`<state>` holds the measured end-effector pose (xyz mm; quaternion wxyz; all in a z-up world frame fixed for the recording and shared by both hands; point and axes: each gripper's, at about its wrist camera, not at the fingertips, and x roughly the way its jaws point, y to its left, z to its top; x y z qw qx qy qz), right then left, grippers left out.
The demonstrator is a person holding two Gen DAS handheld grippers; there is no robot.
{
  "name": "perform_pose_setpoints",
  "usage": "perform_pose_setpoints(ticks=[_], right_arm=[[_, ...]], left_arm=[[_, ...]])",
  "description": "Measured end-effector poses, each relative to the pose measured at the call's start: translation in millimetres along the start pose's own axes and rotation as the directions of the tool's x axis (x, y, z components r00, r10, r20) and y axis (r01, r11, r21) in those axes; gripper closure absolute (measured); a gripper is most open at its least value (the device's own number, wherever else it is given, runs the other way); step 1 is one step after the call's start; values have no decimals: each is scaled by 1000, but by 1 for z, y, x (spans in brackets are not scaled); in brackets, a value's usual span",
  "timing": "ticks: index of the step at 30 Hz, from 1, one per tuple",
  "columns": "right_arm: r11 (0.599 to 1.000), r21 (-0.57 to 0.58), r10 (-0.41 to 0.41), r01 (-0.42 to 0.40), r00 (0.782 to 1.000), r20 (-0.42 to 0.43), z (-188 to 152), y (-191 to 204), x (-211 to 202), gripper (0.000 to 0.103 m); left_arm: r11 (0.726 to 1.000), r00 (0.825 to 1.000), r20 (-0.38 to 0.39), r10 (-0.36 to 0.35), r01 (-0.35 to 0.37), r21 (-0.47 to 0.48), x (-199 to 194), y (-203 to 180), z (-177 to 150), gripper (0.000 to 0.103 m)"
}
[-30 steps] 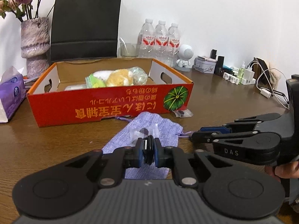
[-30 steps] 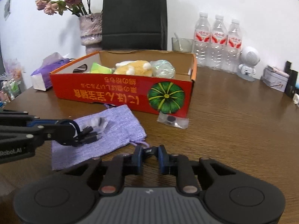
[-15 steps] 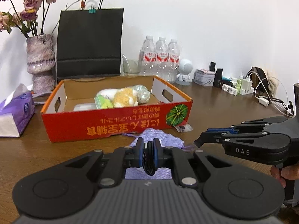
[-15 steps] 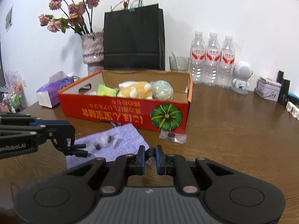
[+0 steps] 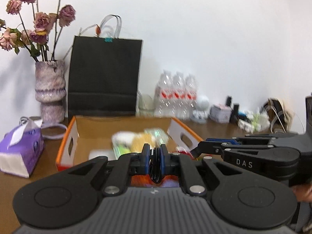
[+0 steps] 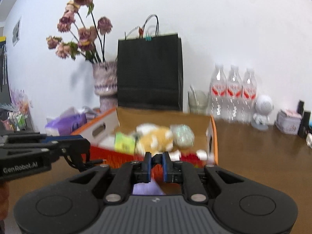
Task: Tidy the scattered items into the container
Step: 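Carry the cable and black piece into the cardboard box and open both grippers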
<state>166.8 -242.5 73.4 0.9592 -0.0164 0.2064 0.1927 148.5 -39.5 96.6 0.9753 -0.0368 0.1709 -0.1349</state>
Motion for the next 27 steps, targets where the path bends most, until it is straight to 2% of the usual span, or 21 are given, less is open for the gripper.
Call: perform_pose_setpoints(ticks=[4,8,13,17,18,19,20,21,22,23,27], right_arm=[[999,31,10,-11,999,39,27,2,26,93],[997,78,7,-10,999,45,38,-4,58,93],[996,82,-29,30,1000,-11,37,-15,95,93],[995,84,-42,45,998,-45,31,-19,109,93],[995,86,-46,50,998,-47,30,-19,110,92],[994,92,-49,53,998,-47,29,-20,112,86],[993,101,-50,55,997,-50,28,-21,113,59],[992,112,-43,50,997,-63,27,-23,115,30],[991,126,-43,54,995,-86,27,-25,117,3],[989,131,-52,64,994,-95,27,-26,117,0],[989,116,-75,88,991,-111,27,-26,124,0]], left_arm=[[999,1000,20,22,-21,-48,28,21,21,92],[994,998,28,64,-61,-88,60,46,27,92],[989,995,-22,95,-97,-112,89,69,26,92],[985,992,-41,120,-124,-117,99,77,24,91],[985,991,-46,124,-128,-115,101,78,23,80],[984,989,-58,132,-138,-116,103,78,22,65],[981,987,-64,144,-151,-122,103,78,22,15],[976,984,-60,169,-176,-130,101,77,22,1],[971,979,-42,197,-201,-129,100,76,21,0],[969,976,-39,214,-217,-116,100,74,22,0],[971,975,-40,218,-221,-96,100,71,22,0]])
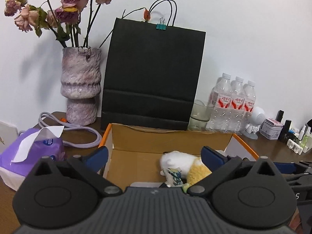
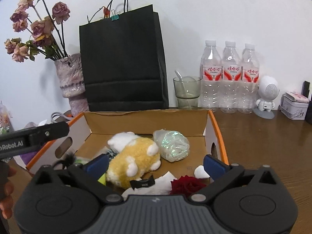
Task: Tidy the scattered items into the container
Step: 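Carry the cable and black piece into the cardboard box and open both grippers, then withdraw both grippers from the box toward the lilac pouch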
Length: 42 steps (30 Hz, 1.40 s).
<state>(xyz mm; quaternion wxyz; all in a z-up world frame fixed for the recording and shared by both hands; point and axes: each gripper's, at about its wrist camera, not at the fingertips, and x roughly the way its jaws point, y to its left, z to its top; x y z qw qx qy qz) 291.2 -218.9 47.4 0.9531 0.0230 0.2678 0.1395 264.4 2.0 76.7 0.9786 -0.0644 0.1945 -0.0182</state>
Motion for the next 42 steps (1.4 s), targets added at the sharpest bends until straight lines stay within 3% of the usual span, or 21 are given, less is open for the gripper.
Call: perform_pose_setpoints(ticks=[22,27,33,42], right_arm=[[1000,-16,-25,25,999,-20,-2,-1,-3,0],[999,-13,-35,35,999,9,0,-7,-22,0],[996,-48,-70,70,998,-5,-26,-25,-55,0],[994,-57,-99,95,993,-68,-79,-38,-79,0]], left_arm=[[1000,999,-48,18,-18,-3,-3,-3,-1,0],[1000,1000,-11,-27,27,-6,-28,-5,1,0],[998,998,-21,-55,56,35,-51,-12,-13,0],[986,981,-160,-106,125,112,-68,-37,-70,0]])
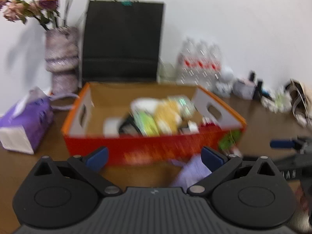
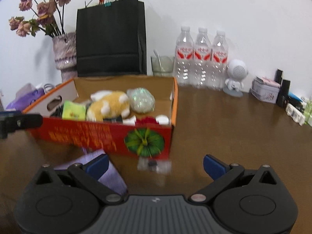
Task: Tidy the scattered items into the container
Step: 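Withdraw both grippers from the box toward the lilac pouch, then grasp the small clear packet on the lilac pouch with the left gripper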
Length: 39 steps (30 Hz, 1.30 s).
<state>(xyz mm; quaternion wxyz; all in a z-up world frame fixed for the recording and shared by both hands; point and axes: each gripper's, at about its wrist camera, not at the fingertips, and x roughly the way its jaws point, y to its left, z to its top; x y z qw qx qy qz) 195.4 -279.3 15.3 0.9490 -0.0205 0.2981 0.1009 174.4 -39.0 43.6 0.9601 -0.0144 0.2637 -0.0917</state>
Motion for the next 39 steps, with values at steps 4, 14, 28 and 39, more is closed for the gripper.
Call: perform_pose_setpoints(ticks=[4,14,28,39], right_arm=[[1000,28,-4,4,1000,-14,-19,-6,-5,0],[999,44,17,-17,1000,4,-32,-9,-7,0],[999,47,-12,12,1000,-10,-11,-9,34,2],[1000,8,23,-23,999,-31,-9,0,47,80]], left_arm=[[997,999,-29,-23,26,79,1,-24,-23,3],[990,989,-115,-87,99,98,19,-37,-44,52],[993,990,-99,-96,102,57,22,-24,-40,87],[997,996,-76,-52,47,-60,26,5,-30,87]])
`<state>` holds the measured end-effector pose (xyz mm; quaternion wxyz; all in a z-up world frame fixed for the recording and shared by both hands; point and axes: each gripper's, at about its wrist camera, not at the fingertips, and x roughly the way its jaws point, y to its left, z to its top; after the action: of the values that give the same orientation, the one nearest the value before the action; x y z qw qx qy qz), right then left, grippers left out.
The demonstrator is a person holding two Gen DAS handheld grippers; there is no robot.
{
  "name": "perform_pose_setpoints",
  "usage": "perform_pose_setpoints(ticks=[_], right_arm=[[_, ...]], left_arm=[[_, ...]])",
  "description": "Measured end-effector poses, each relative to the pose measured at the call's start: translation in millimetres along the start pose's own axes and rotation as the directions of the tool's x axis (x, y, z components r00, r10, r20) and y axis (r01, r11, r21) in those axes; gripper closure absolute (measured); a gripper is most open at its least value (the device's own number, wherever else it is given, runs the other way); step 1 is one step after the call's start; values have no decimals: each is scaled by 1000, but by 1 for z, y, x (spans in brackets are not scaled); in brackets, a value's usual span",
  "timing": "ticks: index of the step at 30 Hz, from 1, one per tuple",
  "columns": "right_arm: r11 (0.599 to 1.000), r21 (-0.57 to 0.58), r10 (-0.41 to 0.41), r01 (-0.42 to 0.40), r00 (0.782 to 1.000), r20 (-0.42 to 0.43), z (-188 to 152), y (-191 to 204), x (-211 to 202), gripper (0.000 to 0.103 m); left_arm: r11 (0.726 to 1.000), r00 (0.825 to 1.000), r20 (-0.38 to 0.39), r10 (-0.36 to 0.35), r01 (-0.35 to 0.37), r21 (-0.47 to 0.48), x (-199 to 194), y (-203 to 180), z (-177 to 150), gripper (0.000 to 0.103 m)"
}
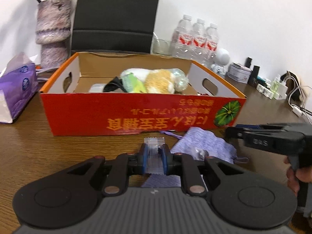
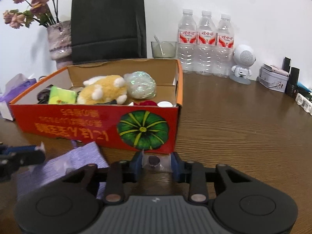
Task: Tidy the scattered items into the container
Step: 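Grasp the small clear packet on the lilac pouch with the left gripper, then carry the clear packet into the cardboard box and open the left gripper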
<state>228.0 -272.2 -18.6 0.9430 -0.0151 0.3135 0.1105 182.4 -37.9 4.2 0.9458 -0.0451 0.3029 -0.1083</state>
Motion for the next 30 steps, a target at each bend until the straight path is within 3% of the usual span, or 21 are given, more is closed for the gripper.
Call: perform_pose_setpoints(ticks=[1,6,12,18,24,30], right_arm=[[1000,3,9,-9,1000,7,-1,0,-3,92],[1000,4,24,-24,998,54,-5,3,-24,99],[999,9,35,-36,992,123,-5,9,-48,99],[998,18,59,-63,980,192,3,18,-73,100],[996,3,84,-88,961,262,33,29,-84,100],[994,-14,107,-107,947,304,70,45,-70,100]], left_arm=[[1000,1000,4,3,-3,-6,-1,2,0,87],[1000,1000,16,6,-6,-18,-6,5,1,87],[999,999,53,5,-3,-34,-22,5,2,87],[1000,990,139,12,-12,3,-48,-1,19,87],[999,979,201,15,-22,31,-55,-1,55,87],[1000,968,249,20,-13,-27,-41,11,86,87]])
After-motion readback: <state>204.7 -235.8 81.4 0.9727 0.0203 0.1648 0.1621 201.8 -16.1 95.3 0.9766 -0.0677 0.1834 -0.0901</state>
